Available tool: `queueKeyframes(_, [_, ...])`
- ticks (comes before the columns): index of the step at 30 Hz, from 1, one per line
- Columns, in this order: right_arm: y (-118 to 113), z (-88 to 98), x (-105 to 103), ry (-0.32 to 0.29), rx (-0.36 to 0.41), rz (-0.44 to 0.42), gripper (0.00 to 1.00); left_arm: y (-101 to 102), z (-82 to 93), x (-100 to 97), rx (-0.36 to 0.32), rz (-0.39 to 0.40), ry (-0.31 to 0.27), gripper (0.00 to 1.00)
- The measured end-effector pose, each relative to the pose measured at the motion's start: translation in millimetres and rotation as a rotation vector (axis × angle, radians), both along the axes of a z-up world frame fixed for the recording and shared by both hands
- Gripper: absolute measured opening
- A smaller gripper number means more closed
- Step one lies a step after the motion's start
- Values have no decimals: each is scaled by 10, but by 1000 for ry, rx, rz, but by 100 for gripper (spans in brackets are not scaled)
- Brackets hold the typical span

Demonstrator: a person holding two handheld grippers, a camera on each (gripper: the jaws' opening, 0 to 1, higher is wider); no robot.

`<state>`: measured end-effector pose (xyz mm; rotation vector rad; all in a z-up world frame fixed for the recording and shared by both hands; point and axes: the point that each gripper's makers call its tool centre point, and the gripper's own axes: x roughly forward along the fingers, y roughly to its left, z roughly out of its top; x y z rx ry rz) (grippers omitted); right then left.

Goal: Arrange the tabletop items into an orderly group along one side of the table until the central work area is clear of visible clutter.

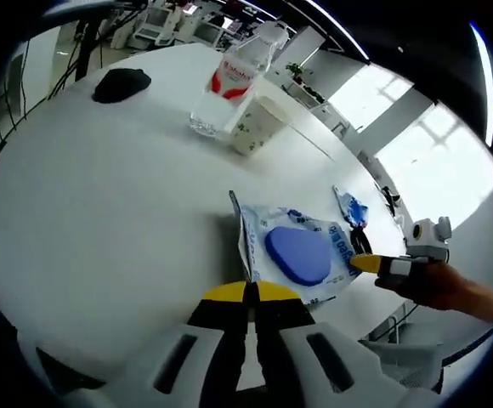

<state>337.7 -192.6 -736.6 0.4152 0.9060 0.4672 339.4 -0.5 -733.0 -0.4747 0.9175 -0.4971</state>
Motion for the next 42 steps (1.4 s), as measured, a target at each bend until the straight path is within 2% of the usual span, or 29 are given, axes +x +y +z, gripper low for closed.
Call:
queueKeyframes(8, [-296,136,251,-48,-18,-24,0,-337,135,294,-37,-11,-27,0])
queueKeyframes(19, [-721,168,482,-69,-37,-94,0,-805,203,752,-103,6,-39,0])
queueKeyframes(28, [-844,155,710,-76,-48,-106,0,-958,205,1111,-132,44,-46,0])
queueKeyframes(34, [-868,83,843,-62,-51,-113,0,-991,151,1313,-150,99,-37,0])
queueKeyframes(38, [-841,53,913,-57,-55,-108,0,-951,99,1387,-157,146,-21,0])
queueKeyframes(42, [-818,-2,1002,-52,-60,-107,0,-924,80,1369,-149,170,-11,0])
